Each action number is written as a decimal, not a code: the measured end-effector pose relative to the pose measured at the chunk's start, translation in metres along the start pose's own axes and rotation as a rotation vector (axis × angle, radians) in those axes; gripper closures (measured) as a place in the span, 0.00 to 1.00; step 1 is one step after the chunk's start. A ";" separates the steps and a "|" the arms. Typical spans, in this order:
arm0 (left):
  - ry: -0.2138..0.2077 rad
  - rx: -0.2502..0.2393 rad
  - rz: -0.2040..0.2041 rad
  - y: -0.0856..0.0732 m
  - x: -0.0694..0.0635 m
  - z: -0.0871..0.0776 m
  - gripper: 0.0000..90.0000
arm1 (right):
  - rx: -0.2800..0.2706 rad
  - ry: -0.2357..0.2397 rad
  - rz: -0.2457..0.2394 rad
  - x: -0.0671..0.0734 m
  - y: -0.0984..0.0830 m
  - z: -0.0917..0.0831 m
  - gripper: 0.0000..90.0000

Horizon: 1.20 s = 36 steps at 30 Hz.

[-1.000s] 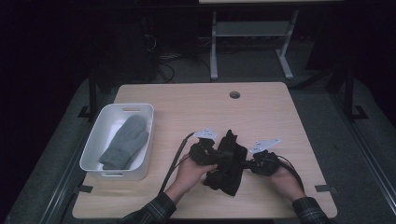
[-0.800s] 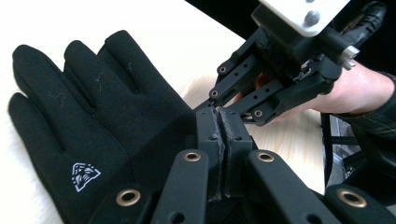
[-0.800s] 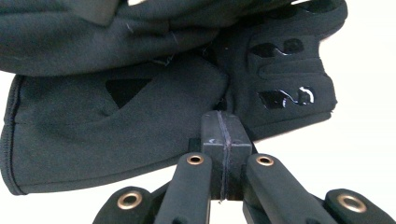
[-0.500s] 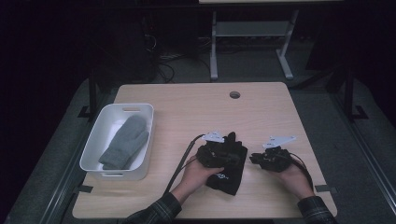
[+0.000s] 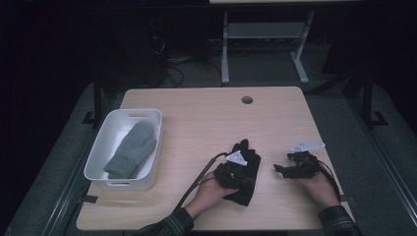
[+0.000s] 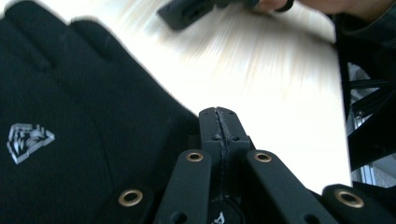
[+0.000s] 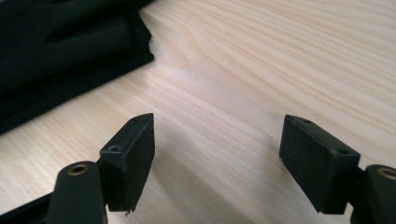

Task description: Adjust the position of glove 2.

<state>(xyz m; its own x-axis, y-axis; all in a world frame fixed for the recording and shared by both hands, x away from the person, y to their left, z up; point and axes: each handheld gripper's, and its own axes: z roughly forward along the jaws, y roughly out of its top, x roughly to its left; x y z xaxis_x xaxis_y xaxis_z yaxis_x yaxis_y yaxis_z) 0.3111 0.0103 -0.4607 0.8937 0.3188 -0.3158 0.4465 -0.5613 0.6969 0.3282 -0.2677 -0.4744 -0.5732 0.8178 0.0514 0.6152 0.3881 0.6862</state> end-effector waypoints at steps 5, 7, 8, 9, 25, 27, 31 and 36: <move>0.014 0.030 0.000 -0.006 0.002 -0.011 0.99 | -0.006 -0.008 -0.009 0.000 -0.001 0.001 0.24; 0.016 0.039 -0.003 -0.009 0.004 -0.015 0.99 | -0.010 -0.010 -0.008 0.000 -0.001 0.002 0.23; 0.022 0.044 -0.002 -0.010 0.005 -0.018 0.99 | -0.012 -0.011 -0.010 0.000 -0.001 0.003 0.22; 0.028 0.048 -0.001 -0.011 0.005 -0.021 0.99 | -0.013 -0.013 -0.010 -0.001 -0.001 0.003 0.22; 0.086 0.090 -0.002 -0.030 0.013 -0.056 0.99 | -0.042 -0.014 -0.009 0.000 -0.005 0.004 0.18; 0.095 0.094 -0.006 -0.034 0.014 -0.061 0.99 | -0.049 -0.013 -0.017 -0.001 -0.006 0.005 0.17; 0.131 0.108 0.003 -0.040 0.017 -0.072 0.99 | -0.052 -0.013 -0.016 0.000 -0.006 0.006 0.16; 0.143 0.112 0.004 -0.043 0.017 -0.079 0.99 | -0.052 -0.014 -0.014 0.000 -0.006 0.006 0.15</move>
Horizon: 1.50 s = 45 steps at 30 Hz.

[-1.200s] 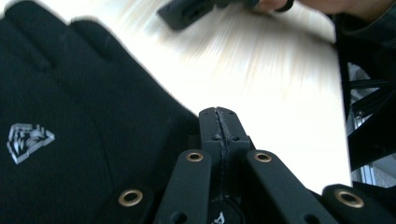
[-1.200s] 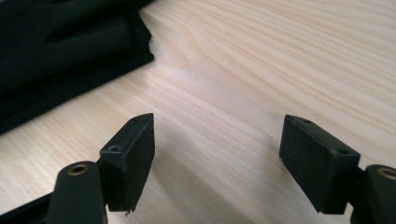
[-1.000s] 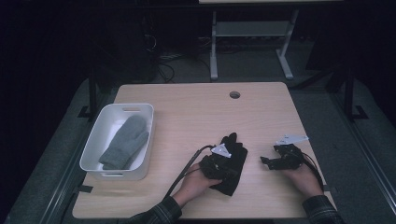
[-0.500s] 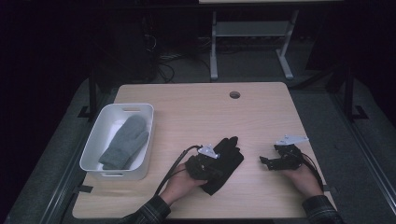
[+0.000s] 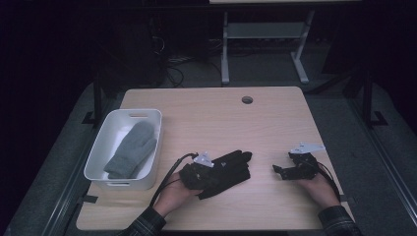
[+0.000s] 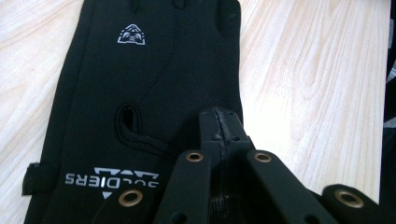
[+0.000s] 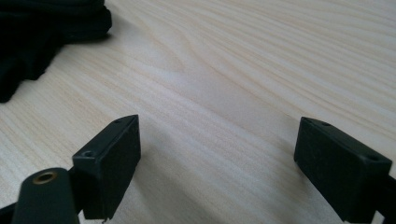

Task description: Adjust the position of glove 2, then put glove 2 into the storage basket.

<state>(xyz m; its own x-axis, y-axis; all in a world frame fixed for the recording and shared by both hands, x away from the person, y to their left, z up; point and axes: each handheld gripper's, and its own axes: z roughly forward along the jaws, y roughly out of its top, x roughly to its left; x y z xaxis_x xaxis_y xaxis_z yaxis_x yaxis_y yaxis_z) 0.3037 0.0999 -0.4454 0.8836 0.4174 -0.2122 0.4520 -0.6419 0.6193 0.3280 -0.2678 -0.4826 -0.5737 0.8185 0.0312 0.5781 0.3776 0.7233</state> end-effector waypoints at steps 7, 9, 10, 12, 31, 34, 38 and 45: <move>0.021 -0.003 0.057 0.007 -0.001 -0.008 0.83 | 0.000 -0.001 0.005 0.000 0.000 0.000 0.15; 0.030 -0.012 0.062 0.010 0.001 -0.011 0.74 | 0.000 -0.003 0.004 0.000 0.000 0.000 0.15; 0.039 -0.022 0.063 0.011 0.002 -0.012 0.68 | 0.000 -0.003 0.004 0.000 0.000 0.000 0.15; 0.062 -0.038 0.079 0.015 0.005 -0.016 0.57 | 0.001 -0.003 0.004 0.000 0.000 0.000 0.15; 0.064 0.002 0.139 0.036 0.031 0.016 0.15 | 0.001 -0.006 0.008 0.001 0.001 0.001 0.14; 0.063 0.003 0.130 0.036 0.032 0.022 0.15 | 0.002 -0.006 0.008 0.001 0.001 0.001 0.14; 0.076 0.025 0.145 0.035 0.031 0.030 0.14 | 0.001 -0.006 0.008 0.001 0.001 0.001 0.14; 0.057 0.041 0.153 0.032 0.034 0.034 0.14 | 0.001 -0.006 0.008 0.002 0.001 0.001 0.14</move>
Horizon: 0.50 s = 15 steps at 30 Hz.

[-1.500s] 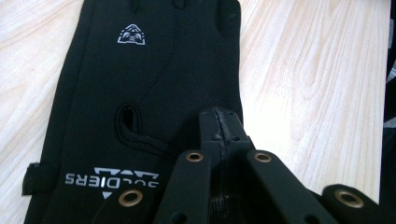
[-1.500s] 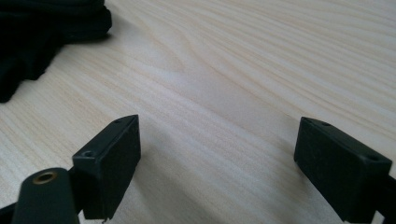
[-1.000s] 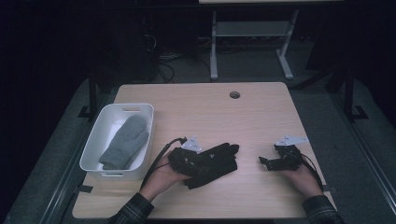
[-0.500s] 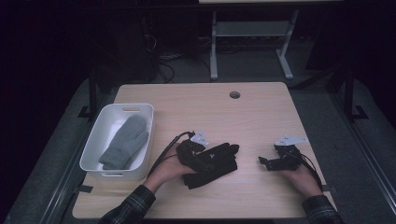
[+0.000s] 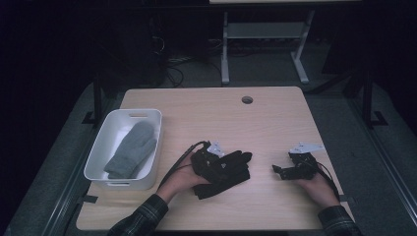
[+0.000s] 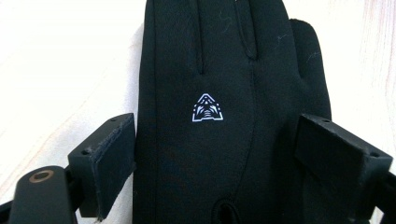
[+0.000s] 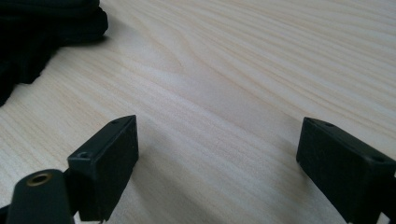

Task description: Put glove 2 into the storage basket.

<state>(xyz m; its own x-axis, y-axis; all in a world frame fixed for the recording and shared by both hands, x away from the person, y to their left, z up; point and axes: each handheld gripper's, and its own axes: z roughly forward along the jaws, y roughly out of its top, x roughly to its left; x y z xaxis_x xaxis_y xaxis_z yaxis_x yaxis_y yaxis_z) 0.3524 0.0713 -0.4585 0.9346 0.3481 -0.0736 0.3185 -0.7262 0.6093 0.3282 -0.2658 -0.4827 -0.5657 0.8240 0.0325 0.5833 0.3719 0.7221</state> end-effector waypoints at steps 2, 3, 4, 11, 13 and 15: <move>-0.001 -0.008 -0.009 -0.001 0.000 0.001 0.14 | -0.001 0.000 -0.001 0.000 0.000 0.000 0.14; -0.002 -0.009 -0.009 -0.001 0.000 0.001 0.14 | 0.000 0.000 0.000 0.000 0.000 0.000 0.14; -0.007 -0.009 -0.012 -0.002 0.000 0.002 0.15 | 0.000 0.000 0.000 0.000 0.000 0.000 0.14; -0.036 -0.024 -0.026 -0.006 0.002 0.002 0.19 | 0.000 -0.001 -0.001 0.000 0.000 0.000 0.14; -0.040 -0.017 -0.013 -0.005 0.002 0.002 0.22 | 0.000 -0.001 -0.001 0.000 0.000 0.000 0.14; -0.056 -0.020 -0.003 -0.005 0.001 0.001 0.27 | 0.000 -0.001 -0.001 0.000 0.000 0.000 0.14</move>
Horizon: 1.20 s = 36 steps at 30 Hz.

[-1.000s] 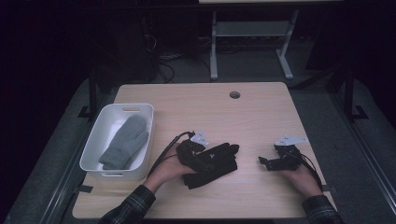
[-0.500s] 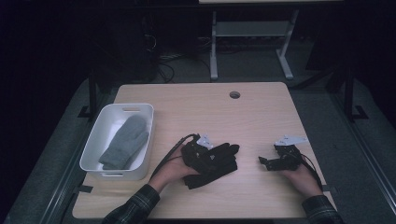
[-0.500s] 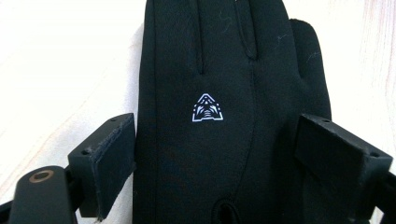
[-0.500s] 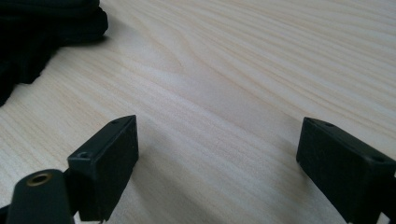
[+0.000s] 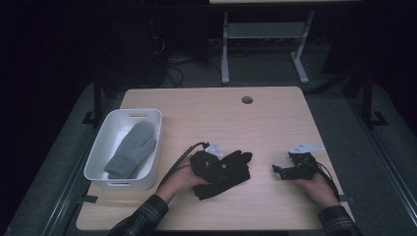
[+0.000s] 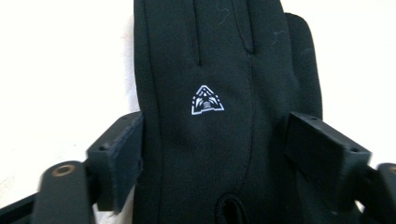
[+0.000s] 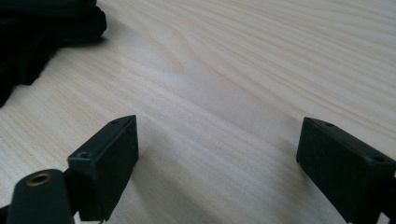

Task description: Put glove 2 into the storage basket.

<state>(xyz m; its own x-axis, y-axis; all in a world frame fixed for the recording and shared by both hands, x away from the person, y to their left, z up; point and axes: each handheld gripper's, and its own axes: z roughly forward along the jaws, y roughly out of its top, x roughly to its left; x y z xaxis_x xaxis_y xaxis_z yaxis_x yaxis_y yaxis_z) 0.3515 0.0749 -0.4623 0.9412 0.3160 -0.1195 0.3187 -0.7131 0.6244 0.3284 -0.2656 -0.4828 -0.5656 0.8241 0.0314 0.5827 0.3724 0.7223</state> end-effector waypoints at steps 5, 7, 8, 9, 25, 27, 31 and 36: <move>-0.095 -0.003 0.021 0.000 -0.003 -0.002 0.60 | -0.001 0.001 0.002 0.000 0.000 0.000 0.14; -0.112 -0.002 0.019 0.000 -0.004 -0.002 0.70 | 0.000 0.000 0.001 0.000 0.000 0.000 0.14; -0.114 0.006 0.013 0.001 -0.004 -0.003 0.73 | 0.000 -0.001 0.001 0.000 0.000 0.000 0.14; -0.116 0.013 -0.002 0.002 -0.004 -0.003 0.74 | -0.001 -0.001 0.004 0.000 0.000 0.000 0.14; -0.014 0.033 -0.043 0.020 -0.012 -0.032 0.75 | 0.000 0.000 -0.003 0.000 0.000 0.000 0.14; -0.008 0.017 -0.054 0.021 -0.010 -0.039 0.75 | 0.000 -0.001 -0.001 0.000 0.000 0.000 0.14; 0.011 0.006 -0.072 0.024 -0.005 -0.054 0.75 | 0.001 -0.003 0.002 0.000 0.000 0.000 0.14; 0.029 -0.008 -0.092 0.027 0.000 -0.074 0.75 | 0.001 -0.003 0.002 0.000 0.000 0.000 0.14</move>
<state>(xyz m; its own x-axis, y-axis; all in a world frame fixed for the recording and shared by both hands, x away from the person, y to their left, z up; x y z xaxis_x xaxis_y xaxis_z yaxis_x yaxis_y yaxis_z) 0.3515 0.1019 -0.3887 0.9042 0.3982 -0.1544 0.4028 -0.6750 0.6182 0.3282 -0.2654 -0.4828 -0.5626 0.8262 0.0303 0.5841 0.3712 0.7218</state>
